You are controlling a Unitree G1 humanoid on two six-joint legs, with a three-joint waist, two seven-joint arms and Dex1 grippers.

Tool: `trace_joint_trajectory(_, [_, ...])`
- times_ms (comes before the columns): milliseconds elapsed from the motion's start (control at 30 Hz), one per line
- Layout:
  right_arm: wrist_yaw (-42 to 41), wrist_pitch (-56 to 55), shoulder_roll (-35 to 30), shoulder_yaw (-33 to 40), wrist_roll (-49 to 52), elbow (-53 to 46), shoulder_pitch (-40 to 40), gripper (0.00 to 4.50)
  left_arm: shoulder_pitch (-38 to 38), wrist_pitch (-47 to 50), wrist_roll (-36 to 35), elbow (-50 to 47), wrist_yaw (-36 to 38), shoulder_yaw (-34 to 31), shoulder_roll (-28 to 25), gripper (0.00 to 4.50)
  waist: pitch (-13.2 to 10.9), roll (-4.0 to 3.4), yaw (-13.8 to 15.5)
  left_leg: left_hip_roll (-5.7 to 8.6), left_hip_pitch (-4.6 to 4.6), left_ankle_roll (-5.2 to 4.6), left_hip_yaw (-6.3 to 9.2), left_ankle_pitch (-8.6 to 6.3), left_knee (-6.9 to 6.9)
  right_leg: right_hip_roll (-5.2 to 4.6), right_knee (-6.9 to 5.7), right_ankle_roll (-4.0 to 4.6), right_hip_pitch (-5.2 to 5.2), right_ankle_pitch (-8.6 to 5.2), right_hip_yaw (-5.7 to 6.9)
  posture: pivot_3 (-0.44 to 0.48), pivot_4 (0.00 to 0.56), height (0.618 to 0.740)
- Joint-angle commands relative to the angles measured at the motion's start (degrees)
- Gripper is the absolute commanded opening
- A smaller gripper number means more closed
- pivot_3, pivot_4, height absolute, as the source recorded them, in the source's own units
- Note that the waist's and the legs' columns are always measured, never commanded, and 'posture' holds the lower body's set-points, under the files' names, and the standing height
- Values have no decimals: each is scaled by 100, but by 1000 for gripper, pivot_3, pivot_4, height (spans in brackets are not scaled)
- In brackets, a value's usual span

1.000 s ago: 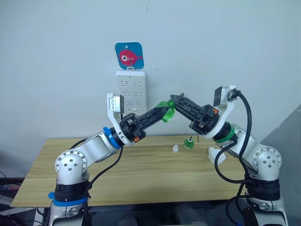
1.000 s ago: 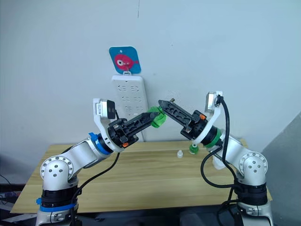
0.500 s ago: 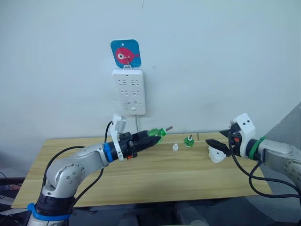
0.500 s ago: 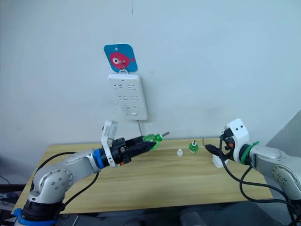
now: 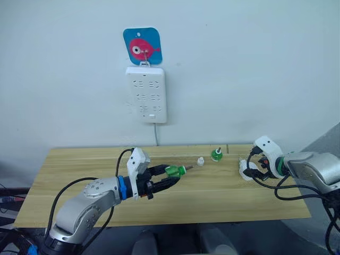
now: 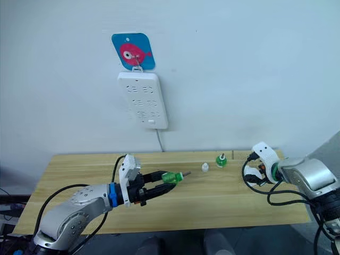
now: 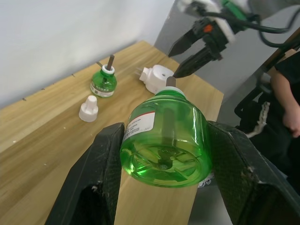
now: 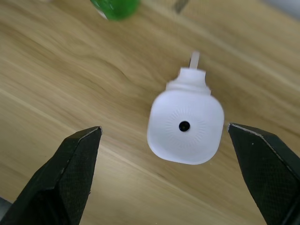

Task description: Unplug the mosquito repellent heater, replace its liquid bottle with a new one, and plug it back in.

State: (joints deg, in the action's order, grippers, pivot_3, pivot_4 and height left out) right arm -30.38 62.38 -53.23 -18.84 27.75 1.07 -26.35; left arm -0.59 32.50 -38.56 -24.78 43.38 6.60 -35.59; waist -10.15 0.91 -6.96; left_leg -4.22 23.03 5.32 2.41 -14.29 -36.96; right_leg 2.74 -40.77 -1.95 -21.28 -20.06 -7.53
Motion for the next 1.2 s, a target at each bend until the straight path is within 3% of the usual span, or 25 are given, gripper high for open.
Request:
trace_joint_trajectory(33, [-222, 204, 195, -52, -328, 439, -393, 4500, -98, -173, 130, -318, 66, 47, 88, 2376, -50, 0, 35, 0, 0, 0, 0, 0, 0, 0, -1, 0, -1, 0, 0, -51, 191, 735])
trace_joint_trajectory(300, [-648, -59, 493, -415, -1180, 1439, -927, 4500, -307, -289, 359, -545, 72, 168, 204, 2376, -145, 4, 219, 2, 0, 0, -3, 0, -3, -5, -2, 1, -1, 0, 2, -14, 205, 735])
trace_joint_trajectory(867, [-1289, -347, 966, -499, -2122, 2375, -1115, 4500, -604, -395, 478, -640, 101, 133, 298, 2374, -209, 5, 262, 1, 1, 1, -1, 1, -2, -7, -2, 1, -1, 1, 8, 27, 194, 735])
trace_joint_trajectory(967, [-1356, -279, 990, -460, -2159, 2310, -1073, 3949, -587, -411, 495, -615, 110, 152, 317, 2373, -209, 5, 267, 1, 1, 1, -1, 1, -2, -7, -3, 1, -1, 1, 8, 31, 191, 735])
trace_joint_trajectory(1067, [-1380, -232, 1023, -392, -2208, 2308, -1053, 3002, -575, -427, 509, -592, 114, 160, 336, 2373, -209, 5, 274, 1, 0, 1, -1, 1, -3, -7, -3, 1, 1, 1, 10, 31, 188, 735])
trace_joint_trajectory(1200, [-1479, -144, 937, -238, -2190, 2217, -1054, 3005, -538, -466, 546, -498, 175, 165, 354, 2373, -208, 5, 279, 1, 0, 2, 0, 1, -3, -7, -3, 1, 1, 1, 11, 15, 170, 735])
